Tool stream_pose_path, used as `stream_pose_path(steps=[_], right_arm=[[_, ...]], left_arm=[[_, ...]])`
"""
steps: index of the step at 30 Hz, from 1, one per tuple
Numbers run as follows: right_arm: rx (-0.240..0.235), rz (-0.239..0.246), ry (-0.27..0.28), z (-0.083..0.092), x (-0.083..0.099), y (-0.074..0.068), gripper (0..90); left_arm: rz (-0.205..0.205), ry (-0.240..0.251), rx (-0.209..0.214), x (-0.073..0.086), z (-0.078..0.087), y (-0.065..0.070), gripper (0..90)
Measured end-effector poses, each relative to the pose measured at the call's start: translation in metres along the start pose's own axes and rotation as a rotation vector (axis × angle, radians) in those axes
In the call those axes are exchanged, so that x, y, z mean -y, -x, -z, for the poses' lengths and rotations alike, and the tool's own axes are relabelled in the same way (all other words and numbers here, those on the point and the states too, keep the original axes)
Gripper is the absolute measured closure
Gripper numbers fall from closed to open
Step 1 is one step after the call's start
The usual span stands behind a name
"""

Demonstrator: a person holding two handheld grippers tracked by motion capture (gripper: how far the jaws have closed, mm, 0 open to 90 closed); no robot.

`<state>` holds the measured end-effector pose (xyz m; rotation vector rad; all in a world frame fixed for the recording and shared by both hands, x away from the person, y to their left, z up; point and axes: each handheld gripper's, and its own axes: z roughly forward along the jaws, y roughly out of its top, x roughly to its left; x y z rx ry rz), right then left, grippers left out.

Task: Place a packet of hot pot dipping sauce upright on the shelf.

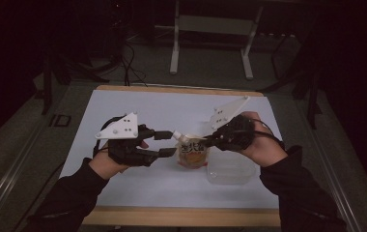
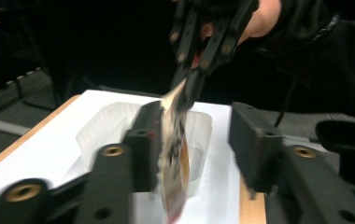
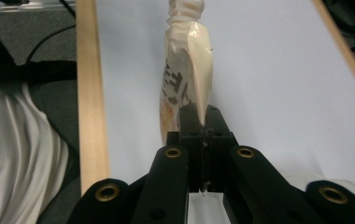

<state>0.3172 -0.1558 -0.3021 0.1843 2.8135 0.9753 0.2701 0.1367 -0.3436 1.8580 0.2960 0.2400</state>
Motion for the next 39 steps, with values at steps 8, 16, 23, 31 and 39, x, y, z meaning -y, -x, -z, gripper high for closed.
stream_pose_path(steps=[8, 16, 23, 31, 39], right_arm=[[0.057, 0.030, 0.069, 0.028, 0.009, 0.017, 89.4], [0.075, 0.030, 0.098, 0.041, 0.027, 0.027, 89.3], [0.075, 0.013, 0.090, 0.044, 0.045, 0.035, 89.3], [0.074, -0.014, 0.065, 0.047, 0.069, 0.044, 89.3], [0.081, -0.048, 0.022, 0.044, 0.089, 0.053, 89.2]], left_arm=[[0.087, -0.019, -0.036, 0.035, 0.006, -0.005, 26.9], [0.171, -0.055, -0.124, 0.086, -0.001, -0.006, 3.9], [0.210, -0.062, -0.181, 0.110, 0.005, -0.003, 0.9], [0.219, -0.091, -0.172, 0.126, 0.011, 0.005, 0.9], [0.242, -0.118, -0.199, 0.143, 0.011, 0.008, 0.9]])
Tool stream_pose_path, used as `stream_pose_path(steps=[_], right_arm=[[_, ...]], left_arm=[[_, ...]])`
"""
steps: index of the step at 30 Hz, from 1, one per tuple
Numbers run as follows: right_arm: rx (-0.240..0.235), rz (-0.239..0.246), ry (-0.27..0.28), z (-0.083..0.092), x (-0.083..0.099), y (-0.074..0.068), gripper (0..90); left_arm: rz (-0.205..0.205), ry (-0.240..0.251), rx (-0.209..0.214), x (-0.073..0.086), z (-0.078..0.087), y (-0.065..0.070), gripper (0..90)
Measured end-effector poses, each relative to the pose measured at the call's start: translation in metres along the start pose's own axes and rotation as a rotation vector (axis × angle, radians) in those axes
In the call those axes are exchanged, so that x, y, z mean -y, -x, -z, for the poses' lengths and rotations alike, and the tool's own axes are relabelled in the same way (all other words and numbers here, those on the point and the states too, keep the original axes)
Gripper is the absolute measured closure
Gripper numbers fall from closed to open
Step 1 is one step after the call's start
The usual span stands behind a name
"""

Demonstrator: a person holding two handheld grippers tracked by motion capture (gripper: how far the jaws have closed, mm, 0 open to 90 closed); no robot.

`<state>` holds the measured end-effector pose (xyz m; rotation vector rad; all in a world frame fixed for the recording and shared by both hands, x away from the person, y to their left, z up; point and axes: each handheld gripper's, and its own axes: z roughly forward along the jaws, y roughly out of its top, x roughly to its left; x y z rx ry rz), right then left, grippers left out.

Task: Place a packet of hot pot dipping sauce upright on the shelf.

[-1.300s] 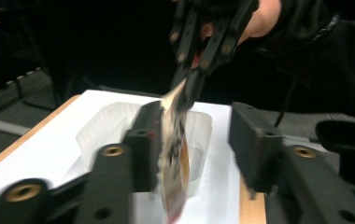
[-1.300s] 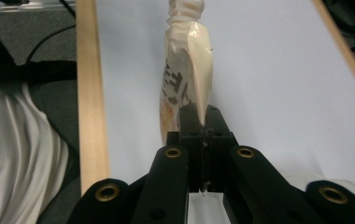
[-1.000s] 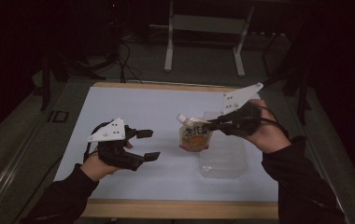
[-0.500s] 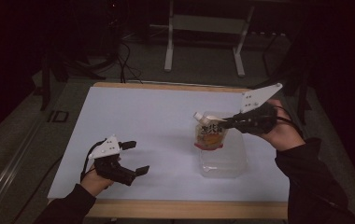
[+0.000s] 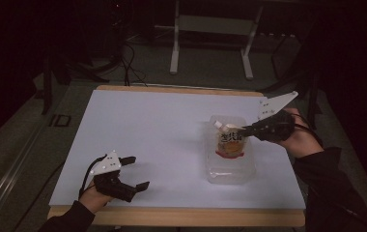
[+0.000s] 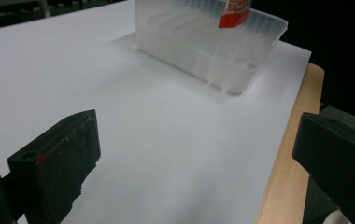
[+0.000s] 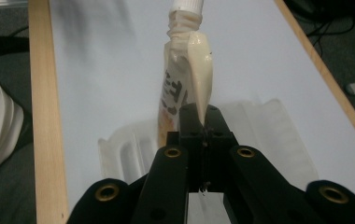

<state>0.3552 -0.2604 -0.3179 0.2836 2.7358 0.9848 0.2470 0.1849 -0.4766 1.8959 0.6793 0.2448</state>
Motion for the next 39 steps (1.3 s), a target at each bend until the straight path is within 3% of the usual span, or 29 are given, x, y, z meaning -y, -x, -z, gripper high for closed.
stream_pose_path(steps=[11, 21, 27, 39], right_arm=[[0.010, -0.017, -0.050, -0.009, 0.012, 0.008, 89.2], [0.013, 0.004, -0.073, -0.015, 0.004, 0.010, 89.1], [-0.001, 0.032, -0.118, -0.030, -0.002, 0.011, 89.1], [-0.041, -0.004, -0.035, -0.048, 0.014, 0.011, 89.0]], left_arm=[[0.020, -0.003, 0.005, 0.004, -0.001, -0.006, 0.9], [0.025, -0.010, 0.018, 0.006, -0.002, -0.007, 0.9], [0.030, -0.004, 0.026, 0.007, -0.002, -0.007, 0.9], [0.033, 0.004, 0.027, 0.009, -0.001, -0.009, 0.9]])
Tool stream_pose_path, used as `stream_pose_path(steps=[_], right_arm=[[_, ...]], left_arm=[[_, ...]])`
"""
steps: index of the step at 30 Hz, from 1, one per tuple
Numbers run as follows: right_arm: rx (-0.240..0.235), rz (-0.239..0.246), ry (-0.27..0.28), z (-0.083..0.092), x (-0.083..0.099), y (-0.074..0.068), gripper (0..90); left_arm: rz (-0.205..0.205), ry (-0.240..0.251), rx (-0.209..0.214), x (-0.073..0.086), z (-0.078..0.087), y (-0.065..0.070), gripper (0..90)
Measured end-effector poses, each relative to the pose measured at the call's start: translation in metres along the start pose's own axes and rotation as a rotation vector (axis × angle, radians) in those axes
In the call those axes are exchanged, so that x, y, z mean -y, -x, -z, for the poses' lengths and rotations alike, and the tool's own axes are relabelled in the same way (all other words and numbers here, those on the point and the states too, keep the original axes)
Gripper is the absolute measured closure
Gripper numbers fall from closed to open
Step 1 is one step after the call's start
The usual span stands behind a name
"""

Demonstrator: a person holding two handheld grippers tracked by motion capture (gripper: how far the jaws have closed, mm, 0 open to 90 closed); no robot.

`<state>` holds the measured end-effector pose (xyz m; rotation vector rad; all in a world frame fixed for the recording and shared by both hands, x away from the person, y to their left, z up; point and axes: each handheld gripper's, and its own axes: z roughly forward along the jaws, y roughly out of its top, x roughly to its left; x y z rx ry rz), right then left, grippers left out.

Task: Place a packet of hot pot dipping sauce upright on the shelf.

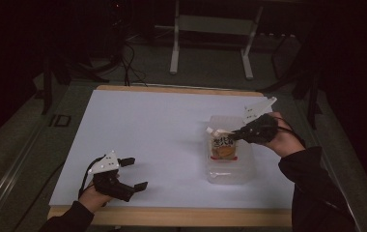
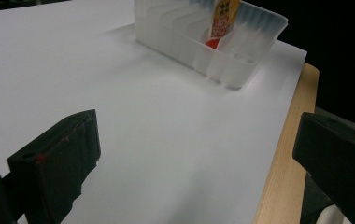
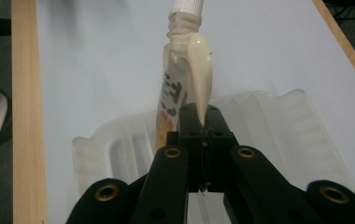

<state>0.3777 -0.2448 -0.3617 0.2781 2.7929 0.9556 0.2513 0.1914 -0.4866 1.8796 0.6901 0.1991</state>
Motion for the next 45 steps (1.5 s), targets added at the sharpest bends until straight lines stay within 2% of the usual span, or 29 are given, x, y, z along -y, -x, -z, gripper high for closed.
stream_pose_path(steps=[9, 14, 17, 21, 24, 27, 29, 34, 37, 45], right_arm=[[-0.029, -0.056, 0.084, -0.008, 0.027, 0.000, 88.9], [-0.038, -0.079, 0.092, -0.017, 0.041, 0.000, 88.7], [-0.031, -0.095, 0.108, -0.017, 0.047, 0.001, 88.3], [-0.025, -0.112, 0.093, -0.016, 0.048, 0.002, 85.9], [-0.005, -0.118, 0.084, -0.013, 0.045, 0.001, 79.1], [0.017, -0.184, 0.072, -0.007, 0.040, 0.001, 70.1], [0.028, -0.198, 0.078, -0.003, 0.038, 0.000, 64.6], [0.054, -0.214, 0.126, 0.011, 0.031, -0.005, 55.3], [0.069, -0.221, 0.146, 0.016, 0.027, -0.009, 46.9], [0.104, -0.226, 0.230, 0.026, 0.021, -0.029, 16.0]], left_arm=[[0.005, 0.013, -0.002, 0.001, 0.000, 0.000, 1.0], [0.002, 0.009, 0.000, 0.001, 0.000, -0.001, 0.9], [0.003, 0.009, 0.000, 0.001, -0.001, -0.001, 1.0], [0.004, 0.007, 0.003, 0.001, -0.002, -0.001, 0.9], [0.002, 0.008, 0.004, 0.001, -0.002, 0.000, 0.9], [0.003, 0.009, 0.005, 0.001, -0.001, -0.001, 0.9], [0.001, 0.008, 0.003, 0.001, -0.001, -0.001, 0.9], [-0.011, 0.006, 0.001, 0.001, 0.000, 0.001, 1.0], [-0.013, 0.008, 0.002, 0.000, 0.000, 0.001, 1.0], [-0.016, 0.009, 0.002, 0.001, 0.001, 0.001, 1.0]])
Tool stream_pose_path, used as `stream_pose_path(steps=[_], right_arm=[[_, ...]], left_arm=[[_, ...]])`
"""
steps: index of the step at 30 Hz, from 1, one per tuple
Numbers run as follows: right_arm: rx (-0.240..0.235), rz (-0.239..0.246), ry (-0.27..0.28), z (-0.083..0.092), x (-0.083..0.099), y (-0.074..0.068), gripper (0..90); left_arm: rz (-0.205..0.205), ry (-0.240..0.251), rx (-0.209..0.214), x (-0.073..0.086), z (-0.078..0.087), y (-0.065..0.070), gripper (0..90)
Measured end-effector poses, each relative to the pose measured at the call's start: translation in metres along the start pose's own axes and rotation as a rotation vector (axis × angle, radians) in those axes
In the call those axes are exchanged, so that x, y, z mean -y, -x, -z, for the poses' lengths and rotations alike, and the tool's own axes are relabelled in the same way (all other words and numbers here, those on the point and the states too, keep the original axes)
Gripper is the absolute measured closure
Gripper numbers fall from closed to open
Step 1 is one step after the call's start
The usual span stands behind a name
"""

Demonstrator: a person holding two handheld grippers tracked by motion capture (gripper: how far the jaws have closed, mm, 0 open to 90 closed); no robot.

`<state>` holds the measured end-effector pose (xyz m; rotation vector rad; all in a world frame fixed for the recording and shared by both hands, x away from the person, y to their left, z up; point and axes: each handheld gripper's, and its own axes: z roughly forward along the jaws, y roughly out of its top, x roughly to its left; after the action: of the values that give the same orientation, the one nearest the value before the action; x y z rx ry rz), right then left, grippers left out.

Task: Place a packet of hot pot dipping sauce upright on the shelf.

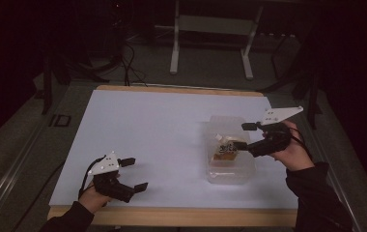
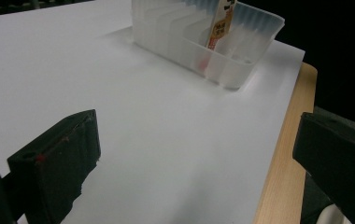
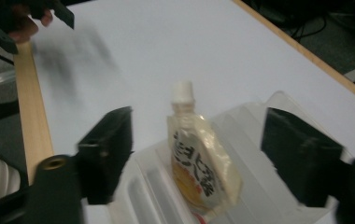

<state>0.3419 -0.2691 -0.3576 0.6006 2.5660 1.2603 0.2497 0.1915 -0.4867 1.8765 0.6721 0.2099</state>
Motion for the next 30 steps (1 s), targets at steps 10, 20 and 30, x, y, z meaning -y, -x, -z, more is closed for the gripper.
stream_pose_path(steps=[10, 20, 30], right_arm=[[0.034, -0.057, 0.078, 0.003, 0.010, -0.024, 11.4], [0.047, -0.064, 0.116, -0.004, 0.029, -0.048, 13.3], [0.037, -0.077, 0.124, -0.009, 0.047, -0.063, 13.5]], left_arm=[[-0.010, 0.008, 0.004, -0.001, 0.002, 0.002, 1.0], [-0.008, 0.013, 0.001, -0.001, 0.004, 0.001, 1.0], [-0.010, 0.013, 0.001, 0.000, 0.006, 0.002, 1.0]])
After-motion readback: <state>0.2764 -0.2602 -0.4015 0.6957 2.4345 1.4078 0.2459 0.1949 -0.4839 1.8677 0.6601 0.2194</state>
